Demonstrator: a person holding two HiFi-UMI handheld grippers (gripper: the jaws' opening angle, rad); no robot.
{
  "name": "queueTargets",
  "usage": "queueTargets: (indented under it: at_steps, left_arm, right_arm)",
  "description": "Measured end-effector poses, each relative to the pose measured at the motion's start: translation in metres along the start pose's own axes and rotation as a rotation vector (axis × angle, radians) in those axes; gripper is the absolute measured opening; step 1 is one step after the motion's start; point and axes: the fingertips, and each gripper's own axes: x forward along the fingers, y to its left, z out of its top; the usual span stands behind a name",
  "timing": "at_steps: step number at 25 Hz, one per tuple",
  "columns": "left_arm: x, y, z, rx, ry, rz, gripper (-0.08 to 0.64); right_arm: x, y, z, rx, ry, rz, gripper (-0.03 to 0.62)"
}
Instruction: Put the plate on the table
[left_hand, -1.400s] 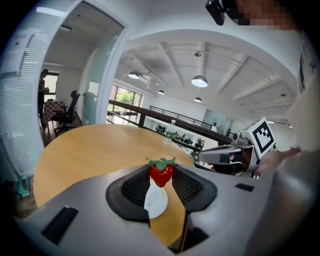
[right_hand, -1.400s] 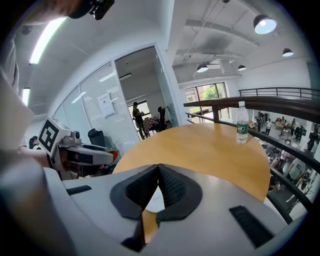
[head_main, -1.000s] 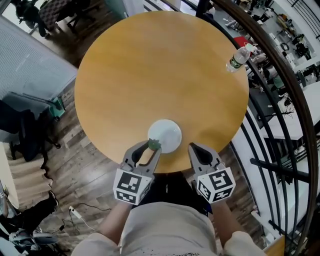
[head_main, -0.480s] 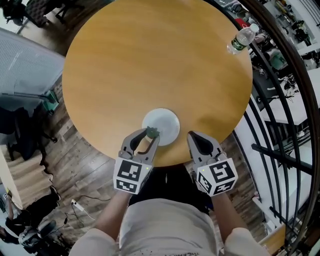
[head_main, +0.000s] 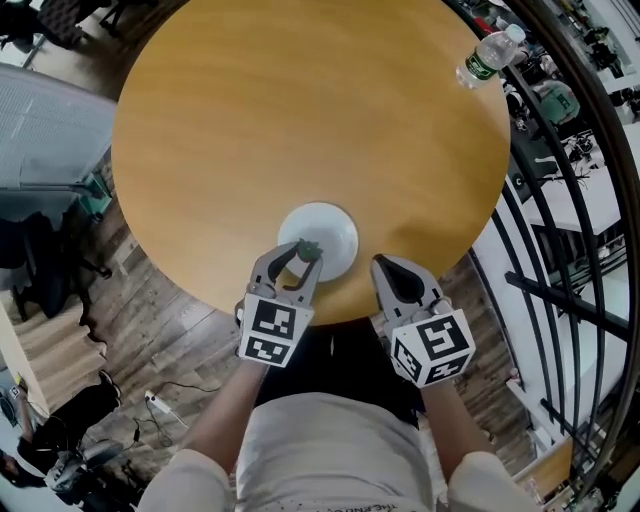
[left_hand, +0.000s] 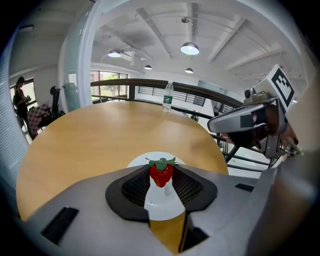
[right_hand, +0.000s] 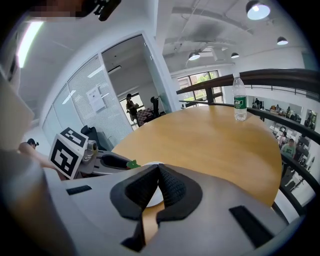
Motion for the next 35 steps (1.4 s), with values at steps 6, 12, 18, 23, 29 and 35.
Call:
queueTargets:
  at_steps: [6, 12, 18, 23, 29, 35]
  left_arm:
    - [0.016, -0.001, -0.015, 0.024, 0.049, 0.003, 0.152]
    - [0.031, -0.004, -0.020, 0.106, 0.082, 0.009, 0.153]
    - [0.042, -0.001, -0.022, 0.123, 0.109, -0.001, 0.153]
    - [0.048, -0.002, -0.027, 0.141, 0.136, -0.008, 0.153]
    - [0.053, -0.003, -0.034, 0.174, 0.179, -0.008, 0.153]
    - [0.055, -0.003, -0.038, 0.190, 0.200, -0.004, 0.153]
  right_arm:
    - [-0.002, -0.002, -0.007, 0.016, 0.008, -0.007, 0.020]
    - [-0.003, -0.007, -0.014, 0.028, 0.011, -0.013, 0.020]
    - [-0.005, -0.008, -0.017, 0.042, 0.010, -0.021, 0.020]
    - [-0.005, -0.009, -0.019, 0.051, 0.010, -0.025, 0.020]
    - [-0.003, -0.010, -0.023, 0.050, 0.018, -0.023, 0.020]
    - [-0.002, -0.011, -0.023, 0.048, 0.016, -0.022, 0.020]
